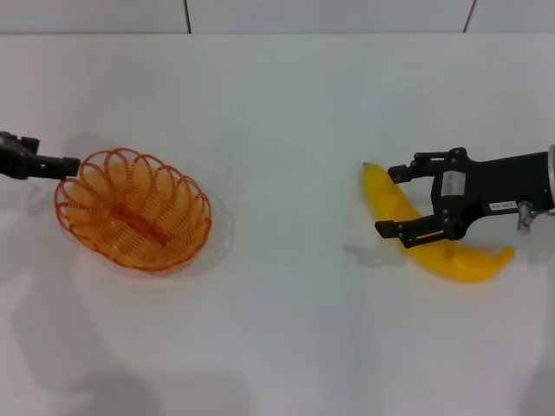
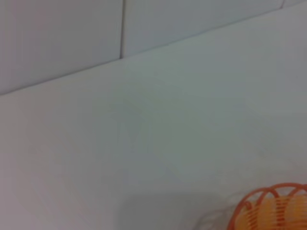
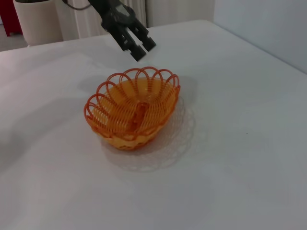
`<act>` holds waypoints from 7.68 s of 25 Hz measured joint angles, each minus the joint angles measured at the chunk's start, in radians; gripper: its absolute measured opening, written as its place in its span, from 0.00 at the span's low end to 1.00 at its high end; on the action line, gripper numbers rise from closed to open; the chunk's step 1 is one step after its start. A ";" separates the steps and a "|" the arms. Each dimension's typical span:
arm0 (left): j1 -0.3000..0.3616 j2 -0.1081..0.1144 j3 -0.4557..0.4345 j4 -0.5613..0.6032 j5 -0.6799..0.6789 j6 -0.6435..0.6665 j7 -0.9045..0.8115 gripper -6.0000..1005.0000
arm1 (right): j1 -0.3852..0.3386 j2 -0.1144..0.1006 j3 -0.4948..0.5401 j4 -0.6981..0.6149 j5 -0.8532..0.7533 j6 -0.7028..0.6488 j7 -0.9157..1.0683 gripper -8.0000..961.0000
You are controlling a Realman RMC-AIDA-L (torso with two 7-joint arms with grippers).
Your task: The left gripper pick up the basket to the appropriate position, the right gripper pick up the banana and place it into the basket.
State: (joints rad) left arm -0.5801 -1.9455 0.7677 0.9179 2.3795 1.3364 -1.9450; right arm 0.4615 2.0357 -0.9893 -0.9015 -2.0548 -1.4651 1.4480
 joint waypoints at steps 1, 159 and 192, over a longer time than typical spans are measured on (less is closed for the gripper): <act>-0.006 -0.002 0.000 -0.013 0.003 -0.009 0.007 0.84 | 0.001 0.000 0.000 0.001 0.001 0.000 0.000 0.93; -0.091 -0.086 -0.002 -0.607 -0.676 -0.438 0.475 0.08 | 0.052 0.000 -0.029 0.004 -0.005 -0.014 0.037 0.92; -0.029 -0.093 -0.004 -0.508 -0.712 -0.339 0.716 0.72 | 0.043 0.000 -0.029 0.006 0.001 -0.014 0.037 0.92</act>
State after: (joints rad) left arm -0.6091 -2.0386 0.7641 0.4098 1.6672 0.9974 -1.2288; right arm 0.5050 2.0355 -1.0183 -0.8959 -2.0541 -1.4787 1.4849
